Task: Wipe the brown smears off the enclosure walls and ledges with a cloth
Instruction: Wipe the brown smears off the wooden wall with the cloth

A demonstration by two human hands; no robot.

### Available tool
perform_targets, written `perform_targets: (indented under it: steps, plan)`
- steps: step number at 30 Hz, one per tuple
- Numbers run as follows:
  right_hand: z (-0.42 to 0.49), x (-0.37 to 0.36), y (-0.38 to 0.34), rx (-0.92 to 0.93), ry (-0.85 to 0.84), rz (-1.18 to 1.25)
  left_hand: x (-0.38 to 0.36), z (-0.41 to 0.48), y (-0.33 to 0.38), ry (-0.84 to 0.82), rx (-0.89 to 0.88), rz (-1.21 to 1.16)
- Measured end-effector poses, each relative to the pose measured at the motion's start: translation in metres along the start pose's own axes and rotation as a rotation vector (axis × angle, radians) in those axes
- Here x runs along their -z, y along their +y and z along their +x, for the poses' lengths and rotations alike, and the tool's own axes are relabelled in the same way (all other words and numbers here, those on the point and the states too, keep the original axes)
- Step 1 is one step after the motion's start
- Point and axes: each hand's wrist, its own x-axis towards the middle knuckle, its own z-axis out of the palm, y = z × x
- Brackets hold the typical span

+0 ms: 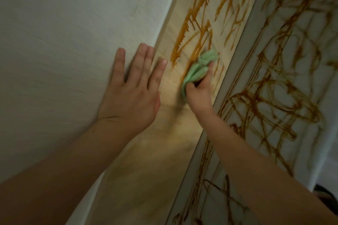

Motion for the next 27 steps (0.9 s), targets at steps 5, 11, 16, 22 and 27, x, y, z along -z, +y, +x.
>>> perform_targets:
  steps: [5, 11, 16, 22, 27]
  plan:
    - [-0.021, -0.013, -0.009, 0.428, -0.025, -0.146, -0.001, -0.002, 0.000, 0.020, -0.007, -0.005]
    - [0.038, 0.011, 0.027, -0.232, 0.166, -0.146, -0.002, 0.001, 0.001, -0.001, 0.015, 0.001]
    - [-0.017, -0.017, 0.003, 0.241, -0.025, -0.155, -0.001, 0.000, 0.000, -0.003, -0.005, 0.004]
    - [0.035, 0.000, -0.035, 0.316, 0.035, -0.284, -0.003, 0.000, 0.000, 0.019, -0.002, -0.012]
    - [0.013, 0.000, -0.044, 0.289, -0.064, -0.287, -0.005, 0.000, 0.001, 0.042, 0.009, -0.011]
